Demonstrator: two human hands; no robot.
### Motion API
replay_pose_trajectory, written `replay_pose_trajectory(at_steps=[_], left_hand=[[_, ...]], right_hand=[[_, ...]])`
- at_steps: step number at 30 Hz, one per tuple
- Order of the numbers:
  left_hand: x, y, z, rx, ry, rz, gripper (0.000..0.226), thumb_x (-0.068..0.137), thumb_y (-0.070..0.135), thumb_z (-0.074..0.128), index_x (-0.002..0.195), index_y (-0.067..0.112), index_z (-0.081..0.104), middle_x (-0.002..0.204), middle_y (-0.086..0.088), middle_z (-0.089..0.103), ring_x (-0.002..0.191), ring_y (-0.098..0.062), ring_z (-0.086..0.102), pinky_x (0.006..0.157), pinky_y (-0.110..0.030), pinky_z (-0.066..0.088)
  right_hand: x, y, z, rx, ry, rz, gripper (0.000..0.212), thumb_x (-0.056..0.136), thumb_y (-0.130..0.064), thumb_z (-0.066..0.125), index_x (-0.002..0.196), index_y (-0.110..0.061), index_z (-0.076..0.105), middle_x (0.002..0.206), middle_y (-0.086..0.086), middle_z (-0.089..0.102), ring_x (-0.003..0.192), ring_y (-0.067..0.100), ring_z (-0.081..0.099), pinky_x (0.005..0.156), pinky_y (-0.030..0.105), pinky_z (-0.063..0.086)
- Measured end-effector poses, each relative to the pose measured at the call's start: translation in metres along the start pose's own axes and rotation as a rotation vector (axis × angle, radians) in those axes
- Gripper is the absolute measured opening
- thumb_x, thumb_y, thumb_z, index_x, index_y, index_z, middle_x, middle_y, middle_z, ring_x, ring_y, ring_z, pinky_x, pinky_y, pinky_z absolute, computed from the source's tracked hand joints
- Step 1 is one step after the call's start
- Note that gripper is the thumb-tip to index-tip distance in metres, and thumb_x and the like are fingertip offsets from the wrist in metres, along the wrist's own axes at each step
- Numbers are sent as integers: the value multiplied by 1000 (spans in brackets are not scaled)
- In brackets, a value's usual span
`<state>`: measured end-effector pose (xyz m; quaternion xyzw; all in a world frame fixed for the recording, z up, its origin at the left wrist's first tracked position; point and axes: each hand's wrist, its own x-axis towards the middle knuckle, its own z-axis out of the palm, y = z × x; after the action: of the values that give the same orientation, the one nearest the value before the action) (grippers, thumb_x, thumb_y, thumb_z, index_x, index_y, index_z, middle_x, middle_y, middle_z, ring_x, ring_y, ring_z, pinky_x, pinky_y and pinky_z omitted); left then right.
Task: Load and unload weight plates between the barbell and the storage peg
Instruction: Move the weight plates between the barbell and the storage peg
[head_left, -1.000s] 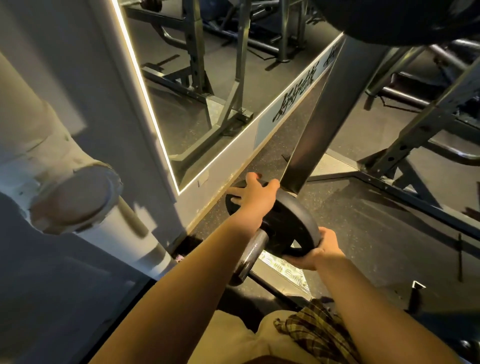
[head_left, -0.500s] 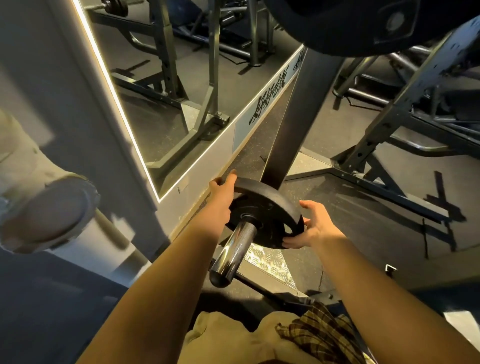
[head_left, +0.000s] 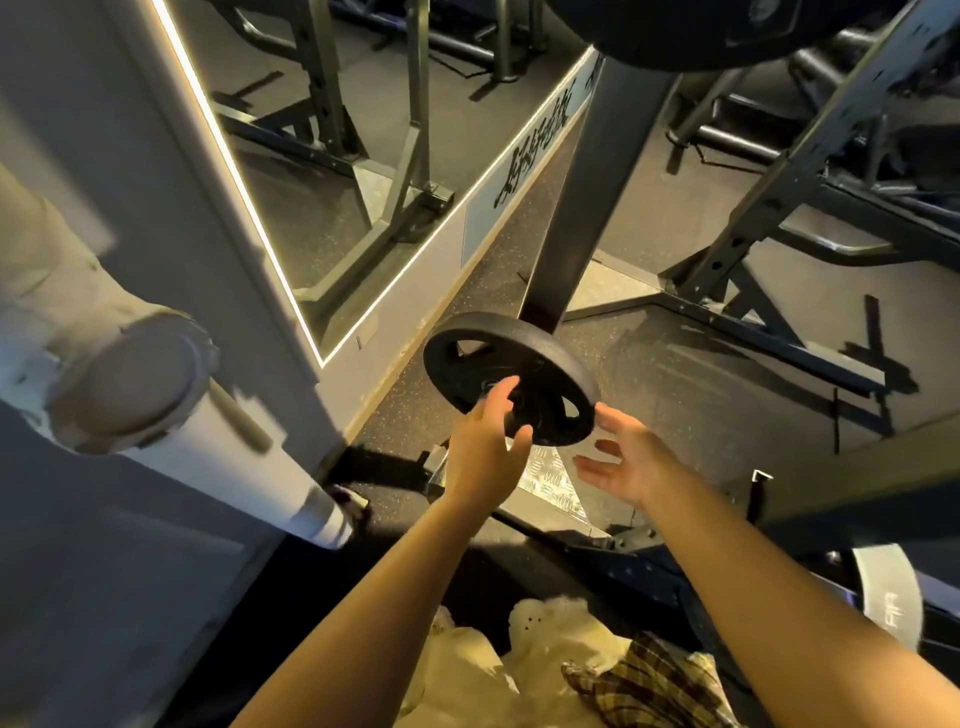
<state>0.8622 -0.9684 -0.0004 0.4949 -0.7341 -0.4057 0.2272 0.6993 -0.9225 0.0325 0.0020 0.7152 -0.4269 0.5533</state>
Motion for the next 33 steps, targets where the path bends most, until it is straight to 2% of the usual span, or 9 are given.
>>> replay_pose_trajectory(at_steps=[2,5,8,17,21,24,27,30,33], left_hand=[[-17,4,12,81,-28,77,43,95,23,57,136,20,48,127,-2,59,117,-18,54,98,-30,42],[-39,-3,33,53,-251,4,27,94,27,57,121,24,60,117,5,63,109,-13,59,94,-28,45],[-63,-13,51,102,-451,-98,22,94,32,56,115,25,62,110,4,68,101,-15,63,91,-33,50],[-130,33,115,185,-594,-112,20,92,30,52,108,23,63,101,2,67,97,-19,61,89,-34,50],[-186,74,178,197,-684,-31,23,90,19,51,105,29,64,82,8,66,82,-15,61,78,-29,48],[-233,108,228,230,-875,80,25,90,19,51,109,29,66,99,3,70,90,-15,65,86,-32,52],[-274,144,277,245,-942,158,27,92,18,55,117,21,65,113,0,68,105,-15,62,92,-28,49],[-306,182,319,238,-988,213,26,93,20,58,118,17,65,112,-3,69,104,-16,64,92,-29,50],[-336,220,362,293,-1035,272,22,96,23,53,116,21,62,100,-2,71,88,-14,68,86,-34,55]], right_hand=[[-2,15,-11,-22,-5,41,43,94,-33,57,129,-9,51,123,17,55,100,35,61,96,47,49],[-6,38,-28,-45,-23,91,33,95,-32,54,116,-7,58,106,16,66,96,32,64,93,44,49],[-13,56,-44,-107,-56,96,29,95,-33,55,109,-8,60,106,15,69,103,32,64,96,45,48],[-54,104,-146,-176,-74,8,26,96,-30,56,113,-11,59,111,14,66,99,28,63,88,38,50],[-82,154,-237,-31,-25,45,21,97,-27,54,110,-11,60,98,12,66,92,27,63,87,38,49],[-104,196,-320,166,92,54,18,98,-26,51,102,-11,60,92,12,67,83,26,63,75,37,50],[-133,234,-401,294,221,49,20,97,-26,52,101,-10,61,92,12,68,81,25,63,69,36,51],[-162,261,-467,424,294,15,20,97,-25,53,103,-9,62,95,13,69,86,27,65,74,38,52],[-191,285,-520,536,341,-9,21,98,-26,53,105,-9,62,97,13,70,91,28,66,78,40,53]])
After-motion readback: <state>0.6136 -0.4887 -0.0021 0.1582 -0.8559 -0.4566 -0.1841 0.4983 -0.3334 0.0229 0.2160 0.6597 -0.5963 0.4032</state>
